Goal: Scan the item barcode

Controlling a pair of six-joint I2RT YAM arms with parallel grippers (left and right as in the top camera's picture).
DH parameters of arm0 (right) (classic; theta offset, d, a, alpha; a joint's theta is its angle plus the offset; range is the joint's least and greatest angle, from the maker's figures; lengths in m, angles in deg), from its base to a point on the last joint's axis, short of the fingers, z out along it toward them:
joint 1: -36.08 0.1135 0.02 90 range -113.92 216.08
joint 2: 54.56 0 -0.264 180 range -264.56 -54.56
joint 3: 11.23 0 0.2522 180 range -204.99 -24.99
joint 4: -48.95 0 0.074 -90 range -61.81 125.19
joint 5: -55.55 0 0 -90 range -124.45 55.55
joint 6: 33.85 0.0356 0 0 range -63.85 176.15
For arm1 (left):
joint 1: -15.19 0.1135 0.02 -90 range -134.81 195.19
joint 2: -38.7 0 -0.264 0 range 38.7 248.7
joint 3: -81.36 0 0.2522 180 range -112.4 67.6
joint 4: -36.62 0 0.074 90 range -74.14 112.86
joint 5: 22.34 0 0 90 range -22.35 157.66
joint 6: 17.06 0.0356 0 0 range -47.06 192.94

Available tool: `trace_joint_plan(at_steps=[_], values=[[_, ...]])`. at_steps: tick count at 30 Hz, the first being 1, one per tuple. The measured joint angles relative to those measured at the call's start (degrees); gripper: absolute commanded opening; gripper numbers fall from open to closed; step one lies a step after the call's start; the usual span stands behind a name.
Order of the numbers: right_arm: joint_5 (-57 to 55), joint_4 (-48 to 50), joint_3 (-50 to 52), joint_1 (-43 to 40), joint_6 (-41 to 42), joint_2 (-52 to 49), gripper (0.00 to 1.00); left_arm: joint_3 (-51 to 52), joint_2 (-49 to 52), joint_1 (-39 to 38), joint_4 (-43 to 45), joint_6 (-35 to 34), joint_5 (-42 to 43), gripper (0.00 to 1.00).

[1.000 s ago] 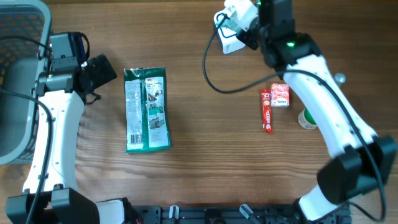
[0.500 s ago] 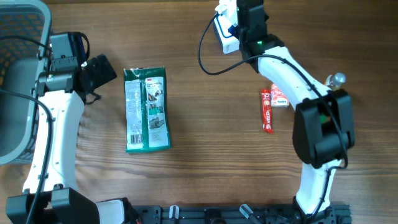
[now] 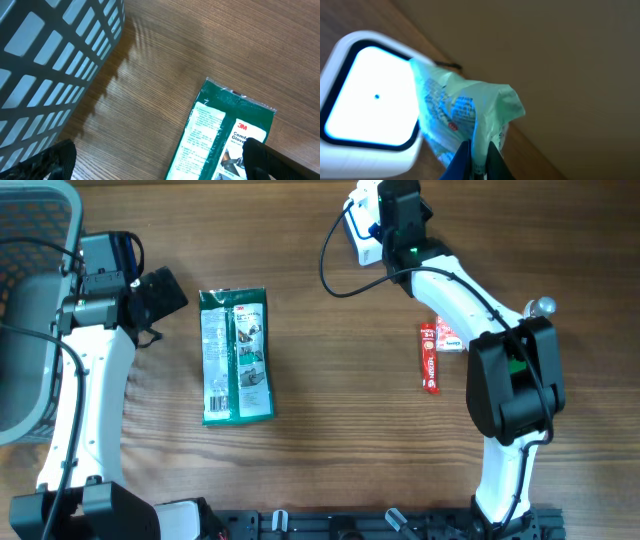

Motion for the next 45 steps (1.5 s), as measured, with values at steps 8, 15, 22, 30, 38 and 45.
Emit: trace_joint_plan(at_steps=[8, 15, 22, 30, 38, 45], values=[[2.9, -8.6, -0.7, 2.3, 1.0, 0.0, 0.04, 0.0, 0.0, 0.0, 0.0, 0.0, 0.0, 1.0], [7.9, -11.8, -0.7, 2.5, 4.3, 0.0, 0.04, 0.0, 0.0, 0.0, 0.0, 0.0, 0.0, 1.0], [8.8, -12.2, -0.7, 2.5, 7.1, 0.0, 0.04, 0.0, 0.0, 0.0, 0.0, 0.0, 0.0, 1.0], [10.6, -23.2, -0.6, 2.5, 11.0, 5.8, 0.04, 0.0, 0.0, 0.0, 0.0, 0.0, 0.0, 1.0], [13.9, -48.0, -0.7, 2.5, 18.0, 17.7, 0.04, 0.0, 0.0, 0.0, 0.0, 0.0, 0.0, 1.0], [28.1, -68.1, -0.6, 2.5, 16.6, 17.9, 0.11, 0.0, 0.0, 0.0, 0.0, 0.0, 0.0, 1.0]])
